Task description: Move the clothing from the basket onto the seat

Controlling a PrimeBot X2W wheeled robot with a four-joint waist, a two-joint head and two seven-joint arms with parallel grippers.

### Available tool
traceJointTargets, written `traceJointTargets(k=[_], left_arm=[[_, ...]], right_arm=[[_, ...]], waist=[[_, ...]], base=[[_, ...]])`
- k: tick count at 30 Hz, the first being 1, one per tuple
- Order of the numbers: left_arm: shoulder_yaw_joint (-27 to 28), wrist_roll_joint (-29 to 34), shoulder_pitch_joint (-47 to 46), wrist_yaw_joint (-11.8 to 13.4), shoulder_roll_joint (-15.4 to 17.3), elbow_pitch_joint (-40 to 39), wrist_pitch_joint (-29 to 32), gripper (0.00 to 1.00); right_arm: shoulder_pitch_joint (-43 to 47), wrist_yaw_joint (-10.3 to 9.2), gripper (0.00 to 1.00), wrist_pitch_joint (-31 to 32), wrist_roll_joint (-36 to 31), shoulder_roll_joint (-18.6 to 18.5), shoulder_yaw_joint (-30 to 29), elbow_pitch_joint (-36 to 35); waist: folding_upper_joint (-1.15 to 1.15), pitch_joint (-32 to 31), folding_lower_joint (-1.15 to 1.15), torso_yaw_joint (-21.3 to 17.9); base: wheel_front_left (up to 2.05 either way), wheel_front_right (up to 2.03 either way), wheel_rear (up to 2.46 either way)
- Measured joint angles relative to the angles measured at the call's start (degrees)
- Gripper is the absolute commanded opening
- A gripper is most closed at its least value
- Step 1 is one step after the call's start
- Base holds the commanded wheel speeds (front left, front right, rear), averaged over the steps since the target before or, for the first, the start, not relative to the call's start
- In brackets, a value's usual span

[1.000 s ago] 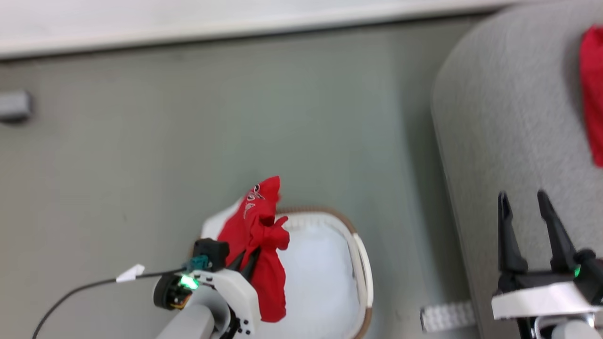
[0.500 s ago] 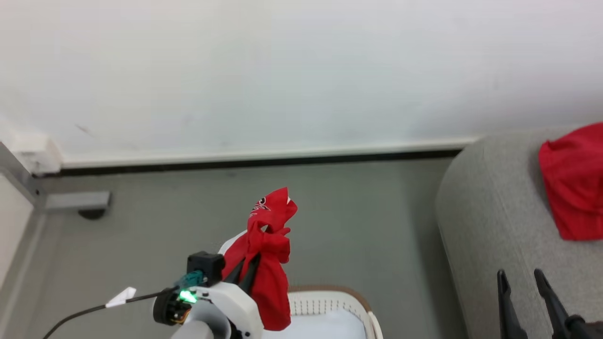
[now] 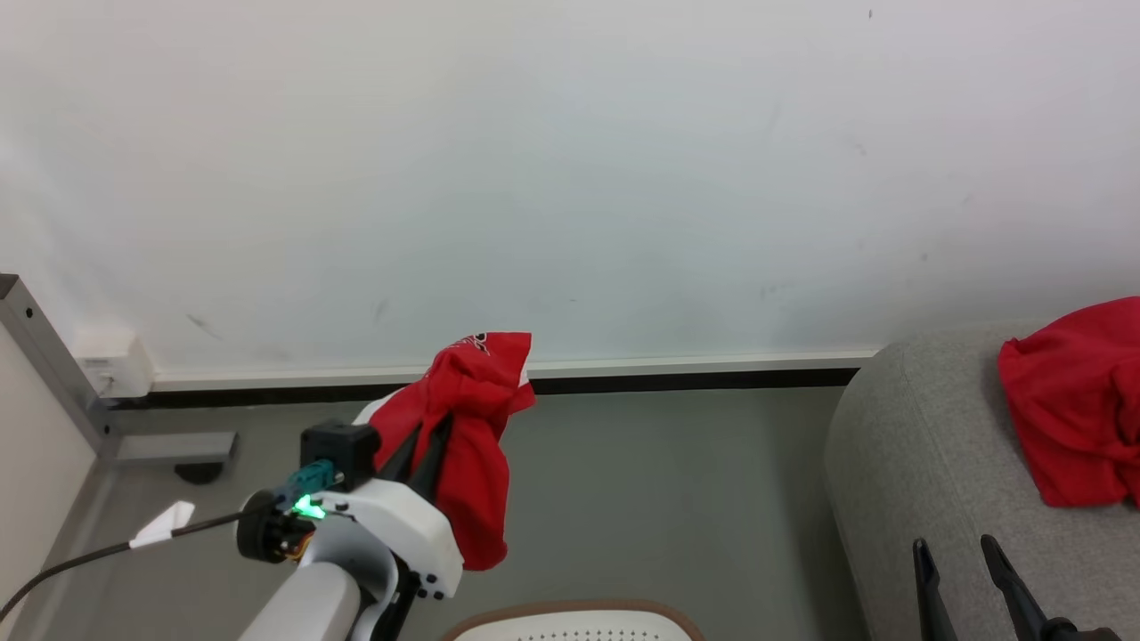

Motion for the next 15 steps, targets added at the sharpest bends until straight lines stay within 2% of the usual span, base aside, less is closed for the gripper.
traceJointTargets(k=[15], left_arm=[[-0.7, 0.1, -0.2, 1.7, 1.6, -8.3, 4.1, 0.0]], right_arm=[[2.2, 0.0, 1.0, 0.0, -0.1, 0.0, 2.2, 0.3]], waist=[[0.0, -2.6, 0.01, -0.9]], base=[[0.0, 0.0, 0.0]])
